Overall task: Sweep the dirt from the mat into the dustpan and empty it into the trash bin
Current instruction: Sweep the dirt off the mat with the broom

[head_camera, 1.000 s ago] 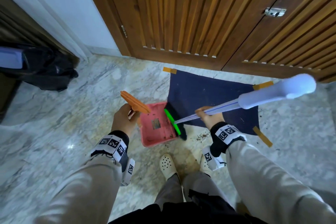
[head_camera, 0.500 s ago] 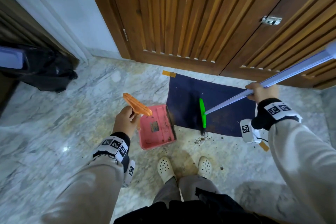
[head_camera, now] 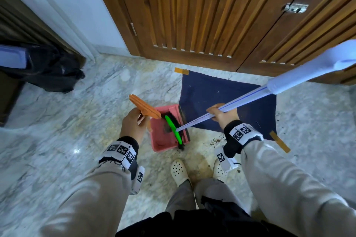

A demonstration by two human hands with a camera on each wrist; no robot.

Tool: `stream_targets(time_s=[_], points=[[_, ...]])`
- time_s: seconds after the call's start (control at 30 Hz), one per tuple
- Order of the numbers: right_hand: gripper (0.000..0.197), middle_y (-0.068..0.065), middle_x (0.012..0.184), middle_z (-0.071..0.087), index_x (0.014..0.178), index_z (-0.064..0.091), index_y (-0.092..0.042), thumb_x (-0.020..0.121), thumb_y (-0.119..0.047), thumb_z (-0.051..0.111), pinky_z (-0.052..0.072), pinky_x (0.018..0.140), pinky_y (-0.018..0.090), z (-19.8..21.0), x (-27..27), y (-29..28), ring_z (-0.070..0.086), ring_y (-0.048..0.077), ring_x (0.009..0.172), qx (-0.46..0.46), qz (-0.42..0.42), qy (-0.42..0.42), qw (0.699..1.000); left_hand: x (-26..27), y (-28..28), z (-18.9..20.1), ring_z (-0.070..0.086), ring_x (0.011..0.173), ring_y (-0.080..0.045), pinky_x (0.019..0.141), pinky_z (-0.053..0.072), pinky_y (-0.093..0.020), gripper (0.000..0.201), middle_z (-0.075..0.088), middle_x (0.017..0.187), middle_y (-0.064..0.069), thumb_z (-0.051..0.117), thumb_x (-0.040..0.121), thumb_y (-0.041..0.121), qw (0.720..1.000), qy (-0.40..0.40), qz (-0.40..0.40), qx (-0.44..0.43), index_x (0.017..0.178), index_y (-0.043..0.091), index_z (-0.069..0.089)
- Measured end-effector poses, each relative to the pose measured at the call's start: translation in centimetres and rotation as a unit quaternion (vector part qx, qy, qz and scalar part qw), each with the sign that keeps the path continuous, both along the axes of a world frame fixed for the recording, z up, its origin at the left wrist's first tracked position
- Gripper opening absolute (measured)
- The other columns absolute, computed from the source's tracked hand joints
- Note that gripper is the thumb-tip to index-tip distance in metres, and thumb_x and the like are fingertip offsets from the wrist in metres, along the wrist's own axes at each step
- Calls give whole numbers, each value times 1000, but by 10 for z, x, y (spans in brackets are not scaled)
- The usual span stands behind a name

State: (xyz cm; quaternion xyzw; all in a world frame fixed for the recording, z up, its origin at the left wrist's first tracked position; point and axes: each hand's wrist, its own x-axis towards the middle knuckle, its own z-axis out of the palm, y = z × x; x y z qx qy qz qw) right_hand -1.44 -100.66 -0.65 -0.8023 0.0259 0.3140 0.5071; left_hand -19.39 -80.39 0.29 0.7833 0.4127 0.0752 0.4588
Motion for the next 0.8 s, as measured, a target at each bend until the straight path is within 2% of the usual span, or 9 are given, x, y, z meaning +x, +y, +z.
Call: stream_targets(time_s=[0.07,0.17,0.23,0.3,0.37,0.47,0.57,0.7,0.8], points=[[13,15,69,62,63,64,-6,76,-4,64,57,72,39,9,14,-5,60,30,71,-1,-12,-13,1000,-2,0,2,57,90,-9,88,41,-22,11,59,97,3,59,86,3,1000,-13,9,-19,94,11,60],[7,11,67,61,75,65,3,79,0,61,55,54,17,24,34,-19,62,22,65,-4,-47,-34,998,-7,1,7,56,92,-11,88,42,-24,10,59,99,-1,57,87,4,1000,-2,6,-1,95,11,57],[7,10,68,62,76,66,4,79,0,61,53,51,14,32,42,-32,62,20,65,-4,-62,-46,997,-12,4,9,58,95,-18,87,44,-26,12,62,103,-10,57,87,4,1000,13,10,21,98,5,59],[7,10,68,62,78,66,4,79,-1,62,56,55,17,37,47,-45,63,22,68,-14,-66,-56,996,-20,6,11,61,100,-25,88,46,-30,17,64,107,-16,58,86,4,999,26,22,42,103,0,61],[8,10,68,62,70,66,-1,78,-3,63,58,65,26,43,49,-58,63,25,71,-25,-64,-66,995,-28,6,16,61,103,-31,89,47,-34,20,65,109,-19,59,86,3,998,28,33,55,106,-1,61],[14,13,69,62,63,64,-8,76,-5,64,57,76,40,53,53,-79,62,29,74,-40,-54,-86,994,-37,-2,26,60,104,-33,90,46,-35,21,65,110,-21,59,86,2,996,25,31,81,106,-2,62],[16,15,68,62,60,65,-10,76,-8,66,57,78,47,64,55,-105,63,32,73,-66,-51,-105,991,-45,-16,38,59,105,-33,92,46,-38,18,65,109,-19,57,87,3,994,23,55,92,104,0,63],[15,17,68,62,59,62,-8,72,-14,66,57,75,52,73,48,-159,64,40,73,-105,-66,-114,986,-51,-36,48,59,101,-33,86,45,-35,15,65,105,-19,55,88,3,993,27,45,110,101,1,62],[17,16,67,52,69,59,-1,74,-18,61,47,57,41,79,35,-209,49,30,58,-137,-79,-99,982,-52,-59,51,59,98,-36,81,41,-32,14,64,102,-23,51,86,-3,990,24,30,134,96,-1,61]])
